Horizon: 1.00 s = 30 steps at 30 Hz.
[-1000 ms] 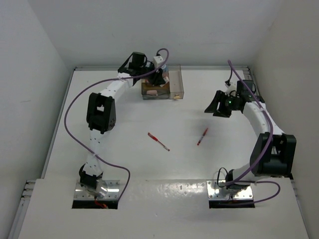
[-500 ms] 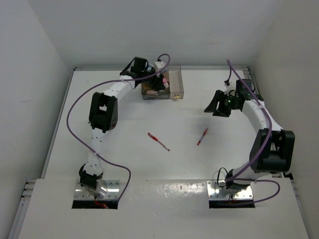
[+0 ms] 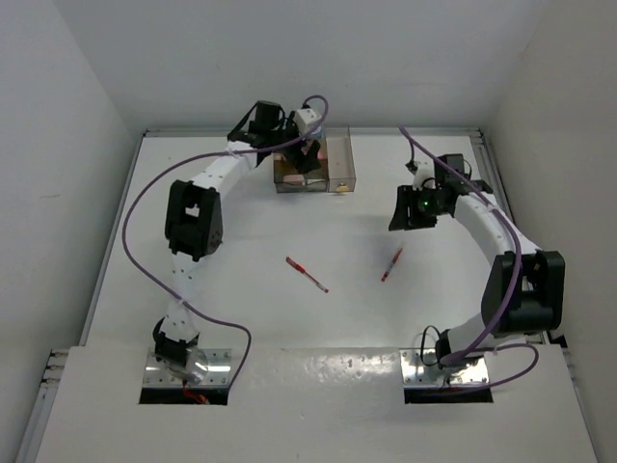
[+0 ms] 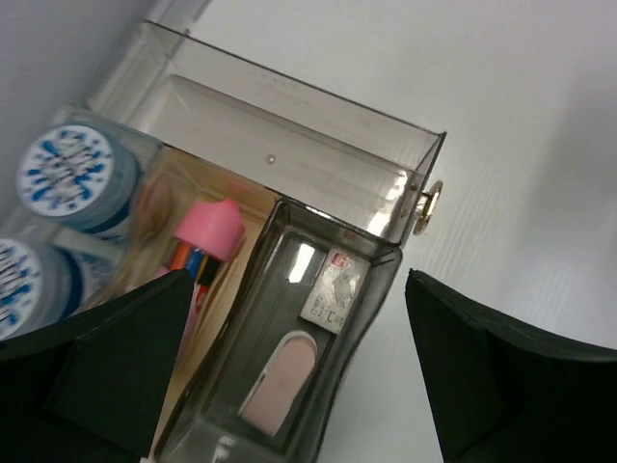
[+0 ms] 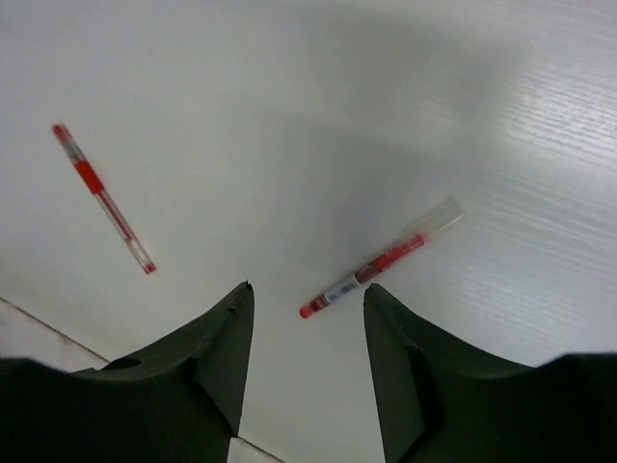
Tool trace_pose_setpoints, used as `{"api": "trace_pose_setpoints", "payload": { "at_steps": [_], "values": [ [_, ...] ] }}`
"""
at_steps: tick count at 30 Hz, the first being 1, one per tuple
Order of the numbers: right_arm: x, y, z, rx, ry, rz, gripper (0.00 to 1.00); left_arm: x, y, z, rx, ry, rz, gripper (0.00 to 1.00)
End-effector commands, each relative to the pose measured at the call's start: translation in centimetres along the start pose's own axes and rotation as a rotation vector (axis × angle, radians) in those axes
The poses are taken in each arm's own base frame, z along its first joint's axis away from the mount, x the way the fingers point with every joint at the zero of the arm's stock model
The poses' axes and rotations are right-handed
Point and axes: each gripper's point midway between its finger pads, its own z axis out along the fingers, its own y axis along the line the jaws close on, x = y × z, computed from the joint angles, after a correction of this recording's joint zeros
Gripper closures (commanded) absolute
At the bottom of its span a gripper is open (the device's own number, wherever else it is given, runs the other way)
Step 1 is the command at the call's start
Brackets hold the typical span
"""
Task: Sort the stationery into containers
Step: Place the stationery in the storage box, then pick up the pen from the center of the board.
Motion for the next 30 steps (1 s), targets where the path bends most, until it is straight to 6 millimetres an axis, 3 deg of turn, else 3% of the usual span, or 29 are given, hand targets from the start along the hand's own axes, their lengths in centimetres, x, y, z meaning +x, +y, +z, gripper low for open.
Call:
{"api": "trace_pose_setpoints", "payload": {
  "at_steps": [1, 2, 3, 4, 5, 7, 9, 10, 12, 13, 14, 19, 24, 30],
  "values": [
    [0.9, -0.7, -1.6, 0.096, 0.021, -0.165, 0.51, -11.5, -0.6, -7.8, -0.139, -0.175, 0.134, 0.0],
    [1.6, -0.4, -1.4, 0.103, 0.037, -0.228, 0.52, -13.5, -1.3, -10.3, -0.172, -0.206, 0.15, 0.0],
    [3.1, -0.7, -1.3, 0.112, 0.059, -0.296, 0.51, -10.9, -1.4, -10.4, -0.205, -0.161, 0.1, 0.0],
    [3.9, -0.6, -1.1, 0.108, 0.071, -0.346, 0.51, -10.3, -1.8, -11.1, -0.217, -0.15, 0.091, 0.0],
    [4.5, -0.4, -0.8, 0.095, 0.087, -0.45, 0.5, -11.4, -2.7, -13.2, -0.234, -0.17, 0.104, 0.0],
    [5.6, -0.6, -0.3, 0.08, 0.106, -0.545, 0.51, -9.5, -4.4, -14.1, -0.192, -0.113, 0.085, 0.0],
    [5.5, -0.8, 0.3, 0.055, 0.119, -0.616, 0.53, -8.7, -6.6, -15.2, -0.118, -0.095, 0.09, 0.0],
    [4.5, -0.8, 0.2, 0.065, 0.109, -0.611, 0.55, -7.8, -7.3, -15.4, -0.1, -0.073, 0.061, 0.0],
    [5.1, -1.3, 0.9, 0.063, 0.203, -0.502, 0.62, -6.9, -8.5, -16.1, -0.095, -0.063, -0.003, 0.0],
    [3.9, -1.1, 0.9, 0.078, 0.193, -0.451, 0.65, -7.7, -8.9, -16.9, -0.112, -0.091, 0.0, 0.0],
    [4.3, -1.4, 1.4, 0.105, 0.215, -0.312, 0.65, -6.2, -9.0, -16.8, -0.134, -0.066, -0.035, 0.0],
    [7.6, -0.3, 1.9, 0.135, 0.304, 0.068, 0.59, -5.9, -9.3, -18.2, -0.199, -0.084, -0.098, 0.0],
    [9.9, -0.4, 3.3, 0.182, 0.336, 0.252, 0.59, -4.7, -9.5, -18.4, -0.212, -0.061, -0.153, 0.0],
    [9.7, -1.7, 4.9, 0.259, 0.298, 0.336, 0.58, -4.2, -8.5, -19.2, -0.294, -0.044, -0.203, 0.0]
  ]
}}
